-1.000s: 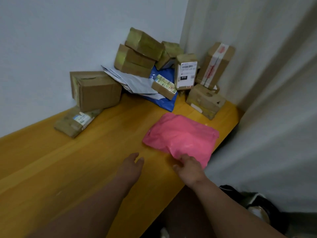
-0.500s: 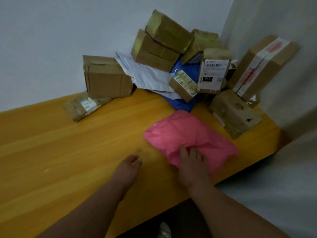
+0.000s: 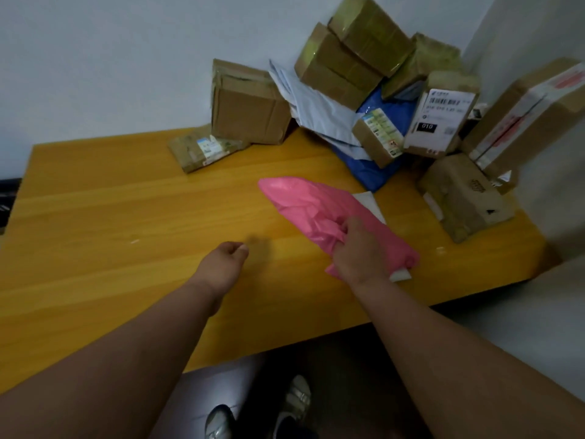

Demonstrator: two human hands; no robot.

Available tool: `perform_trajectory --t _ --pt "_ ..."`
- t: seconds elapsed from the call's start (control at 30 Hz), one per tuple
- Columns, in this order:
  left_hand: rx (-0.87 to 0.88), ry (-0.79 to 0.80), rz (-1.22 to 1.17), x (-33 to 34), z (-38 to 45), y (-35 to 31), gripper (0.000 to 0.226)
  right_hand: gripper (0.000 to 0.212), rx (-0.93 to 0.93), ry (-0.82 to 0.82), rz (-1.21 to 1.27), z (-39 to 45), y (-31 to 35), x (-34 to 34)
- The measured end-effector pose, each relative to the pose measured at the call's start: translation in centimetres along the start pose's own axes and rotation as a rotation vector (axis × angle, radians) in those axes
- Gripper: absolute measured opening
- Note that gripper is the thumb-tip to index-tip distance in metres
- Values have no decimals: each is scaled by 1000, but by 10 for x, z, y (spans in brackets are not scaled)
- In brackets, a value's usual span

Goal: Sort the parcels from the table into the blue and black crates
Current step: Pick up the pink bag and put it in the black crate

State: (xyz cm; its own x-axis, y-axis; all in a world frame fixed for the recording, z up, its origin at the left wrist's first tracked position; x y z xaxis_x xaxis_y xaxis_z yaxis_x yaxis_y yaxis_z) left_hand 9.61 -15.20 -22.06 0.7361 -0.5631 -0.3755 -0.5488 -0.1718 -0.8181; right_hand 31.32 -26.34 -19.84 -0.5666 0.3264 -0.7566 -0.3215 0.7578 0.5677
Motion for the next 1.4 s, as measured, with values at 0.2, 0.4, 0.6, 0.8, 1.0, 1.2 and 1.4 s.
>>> perform_trajectory --t 0.2,0.4,0.6,0.8,1.0,1.2,1.4 --pt "69 -18 -22 -40 -25 10 34 12 -109 -61 150 -53 45 19" --pt "67 -47 -114 -96 -51 34 41 23 -180 127 380 -110 109 51" --pt "6 -210 -279 -144 -71 61 79 23 209 609 989 -143 146 69" --pt "-75 -45 -765 -153 -90 65 53 29 376 875 1015 -148 143 81" --pt "-18 -188 -795 -162 -99 67 22 38 266 793 794 -147 131 90" --pt "33 -301 -813 -166 -108 61 15 58 135 687 629 -139 125 82" --pt "88 -321 -812 -170 -117 54 15 74 129 812 614 -141 127 87"
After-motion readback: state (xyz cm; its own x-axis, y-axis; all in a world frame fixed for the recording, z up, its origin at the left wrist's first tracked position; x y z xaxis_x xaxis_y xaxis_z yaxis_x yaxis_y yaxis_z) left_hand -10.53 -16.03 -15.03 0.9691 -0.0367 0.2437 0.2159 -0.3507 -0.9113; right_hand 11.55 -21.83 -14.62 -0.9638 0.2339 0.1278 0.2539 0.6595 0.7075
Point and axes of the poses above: each hand's wrist, its own z-axis towards the middle knuckle, its own x-axis out of the palm, y = z × x, the point moved 4 cm from there along z, towards the middle knuckle, and after that the axes turned 13 degrees about x, right-handed, at the moved point
